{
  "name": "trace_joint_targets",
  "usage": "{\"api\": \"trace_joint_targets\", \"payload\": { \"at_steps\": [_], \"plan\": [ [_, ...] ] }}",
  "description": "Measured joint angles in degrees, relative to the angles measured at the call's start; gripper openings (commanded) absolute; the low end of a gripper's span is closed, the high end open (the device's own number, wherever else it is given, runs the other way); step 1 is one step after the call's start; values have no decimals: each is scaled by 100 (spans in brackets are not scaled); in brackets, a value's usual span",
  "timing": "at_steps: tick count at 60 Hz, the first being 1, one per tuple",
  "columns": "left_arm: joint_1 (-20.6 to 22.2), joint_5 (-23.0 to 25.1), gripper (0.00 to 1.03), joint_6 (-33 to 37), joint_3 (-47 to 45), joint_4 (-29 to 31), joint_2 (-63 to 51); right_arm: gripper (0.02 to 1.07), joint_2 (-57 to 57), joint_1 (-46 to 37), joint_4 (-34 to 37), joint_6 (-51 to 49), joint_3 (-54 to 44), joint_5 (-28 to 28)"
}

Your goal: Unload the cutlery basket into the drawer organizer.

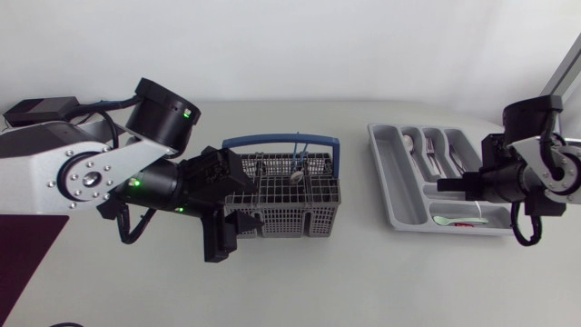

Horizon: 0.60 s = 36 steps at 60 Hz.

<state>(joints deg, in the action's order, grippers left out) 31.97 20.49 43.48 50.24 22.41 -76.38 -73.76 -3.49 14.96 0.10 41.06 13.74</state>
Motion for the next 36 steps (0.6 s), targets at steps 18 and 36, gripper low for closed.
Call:
{"api": "trace_joint_targets", "payload": {
  "at_steps": [18, 36],
  "plan": [
    [-2, 0, 98, 2, 0, -33, 0, 19, -678, 83, -638, -63, -249, 334],
    [-9, 0, 98, 2, -7, -44, 0, 50, -994, 470, -708, -31, -358, 420]
  ]
}}
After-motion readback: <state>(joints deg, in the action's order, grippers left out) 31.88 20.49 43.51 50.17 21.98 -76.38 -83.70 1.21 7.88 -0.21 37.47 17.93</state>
